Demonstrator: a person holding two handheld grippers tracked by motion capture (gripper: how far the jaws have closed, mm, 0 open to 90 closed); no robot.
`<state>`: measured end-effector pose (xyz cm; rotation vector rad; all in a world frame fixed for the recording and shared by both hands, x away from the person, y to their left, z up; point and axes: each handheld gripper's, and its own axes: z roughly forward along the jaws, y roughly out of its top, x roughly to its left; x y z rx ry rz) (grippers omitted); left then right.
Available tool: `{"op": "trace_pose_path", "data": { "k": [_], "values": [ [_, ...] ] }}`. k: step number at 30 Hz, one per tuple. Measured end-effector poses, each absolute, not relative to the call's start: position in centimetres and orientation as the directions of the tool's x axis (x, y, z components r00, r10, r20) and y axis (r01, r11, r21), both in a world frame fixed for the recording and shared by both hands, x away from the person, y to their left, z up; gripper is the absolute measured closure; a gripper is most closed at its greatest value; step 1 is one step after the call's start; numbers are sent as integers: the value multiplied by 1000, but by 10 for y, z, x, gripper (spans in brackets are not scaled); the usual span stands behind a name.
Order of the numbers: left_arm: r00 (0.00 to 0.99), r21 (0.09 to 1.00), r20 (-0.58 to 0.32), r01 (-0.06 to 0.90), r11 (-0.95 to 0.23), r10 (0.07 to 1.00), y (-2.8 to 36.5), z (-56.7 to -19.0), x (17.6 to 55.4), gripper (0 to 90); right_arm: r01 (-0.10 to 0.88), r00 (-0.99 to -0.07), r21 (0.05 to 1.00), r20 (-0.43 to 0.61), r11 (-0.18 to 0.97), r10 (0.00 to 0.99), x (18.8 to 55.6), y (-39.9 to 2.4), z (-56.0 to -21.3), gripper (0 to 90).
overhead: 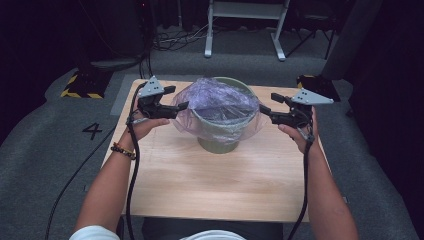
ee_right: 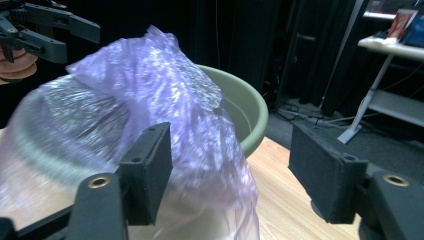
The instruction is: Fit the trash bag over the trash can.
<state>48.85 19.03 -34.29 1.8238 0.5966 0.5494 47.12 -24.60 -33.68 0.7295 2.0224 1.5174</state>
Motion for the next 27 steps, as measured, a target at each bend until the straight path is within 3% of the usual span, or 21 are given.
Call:
{"op": "trace_pose_path", "data": {
  "k": [6,9,11,17,23,27],
  "values": [
    [747,943,67,169,-287,662,177,-347,507,226,180,-726,951,-45,253,686,494,-232,-343,318],
    [743,943,70,169,-288,666,175,-348,513,301,186,-732,943,-53,275,679,499,-227,-344,365],
    [748,937,68,178,-299,660,173,-349,518,343,186,-737,938,-64,293,673,502,-225,-345,451],
    [771,928,-57,276,-252,635,172,-353,534,296,275,-713,937,46,218,700,517,-228,-349,429],
    [818,913,-151,331,-239,555,166,-359,541,301,326,-741,931,144,164,656,523,-231,-354,479],
    [821,912,-136,322,-254,555,162,-358,538,294,338,-757,925,156,176,634,522,-228,-353,494]
  ]
}}
